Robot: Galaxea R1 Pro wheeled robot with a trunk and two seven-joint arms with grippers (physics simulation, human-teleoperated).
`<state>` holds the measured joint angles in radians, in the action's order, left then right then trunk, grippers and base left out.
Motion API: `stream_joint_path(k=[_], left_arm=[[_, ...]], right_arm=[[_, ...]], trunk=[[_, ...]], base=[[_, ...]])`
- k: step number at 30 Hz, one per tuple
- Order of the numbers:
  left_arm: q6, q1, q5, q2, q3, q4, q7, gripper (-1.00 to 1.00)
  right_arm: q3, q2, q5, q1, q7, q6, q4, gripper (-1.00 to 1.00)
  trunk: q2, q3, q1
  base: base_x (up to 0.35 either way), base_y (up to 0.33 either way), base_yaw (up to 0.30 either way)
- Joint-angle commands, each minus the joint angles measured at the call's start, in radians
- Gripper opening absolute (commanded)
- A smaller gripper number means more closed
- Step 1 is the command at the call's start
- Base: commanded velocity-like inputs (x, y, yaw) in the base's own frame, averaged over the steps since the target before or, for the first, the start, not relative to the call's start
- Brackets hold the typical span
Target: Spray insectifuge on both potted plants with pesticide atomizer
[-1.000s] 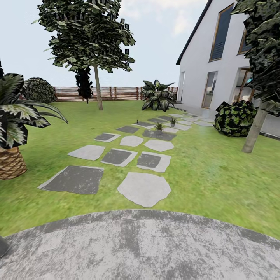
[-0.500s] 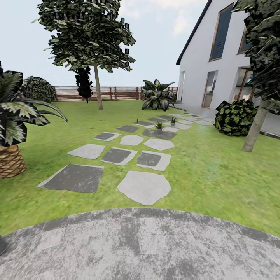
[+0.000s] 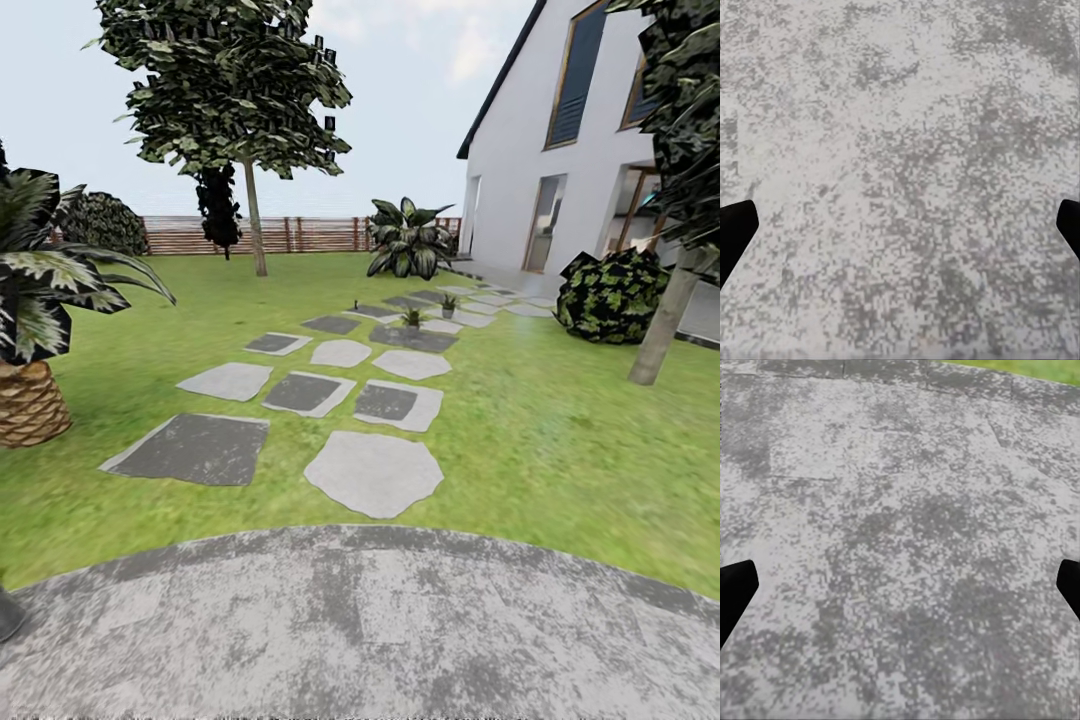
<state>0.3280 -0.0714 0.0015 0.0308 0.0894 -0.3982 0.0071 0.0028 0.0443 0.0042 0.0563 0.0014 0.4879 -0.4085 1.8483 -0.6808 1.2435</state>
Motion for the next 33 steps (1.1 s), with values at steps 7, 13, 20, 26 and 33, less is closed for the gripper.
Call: stream_joint_path(k=[7, 13, 20, 26, 33], left_arm=[[0.003, -0.001, 0.0, 0.0, 0.001, 0.001, 0.001, 1.0], [0.003, -0.001, 0.0, 0.0, 0.001, 0.001, 0.001, 1.0], [0.003, -0.001, 0.0, 0.0, 0.001, 0.001, 0.001, 1.0], [0.003, -0.001, 0.0, 0.0, 0.001, 0.001, 0.001, 1.0], [0.003, -0.001, 0.0, 0.0, 0.001, 0.001, 0.001, 1.0]], right_arm=[[0.0, 0.0, 0.001, 0.0, 0.0, 0.003, 0.001, 1.0], [0.0, 0.0, 0.002, 0.0, 0.0, 0.003, 0.001, 1.0], [0.0, 0.0, 0.002, 0.0, 0.0, 0.003, 0.001, 1.0], [0.0, 0.0, 0.002, 0.0, 0.0, 0.003, 0.001, 1.0], [0.0, 0.0, 0.002, 0.0, 0.0, 0.003, 0.001, 1.0]], trunk=[[0.05, -0.034, 0.027], [0.092, -0.062, 0.05], [0.141, -0.095, 0.077], [0.183, -0.123, 0.1], [0.232, -0.156, 0.126]], base=[[0.0, 0.0, 0.117], [0.0, 0.0, 0.12], [0.0, 0.0, 0.12], [0.0, 0.0, 0.12], [0.0, 0.0, 0.12]])
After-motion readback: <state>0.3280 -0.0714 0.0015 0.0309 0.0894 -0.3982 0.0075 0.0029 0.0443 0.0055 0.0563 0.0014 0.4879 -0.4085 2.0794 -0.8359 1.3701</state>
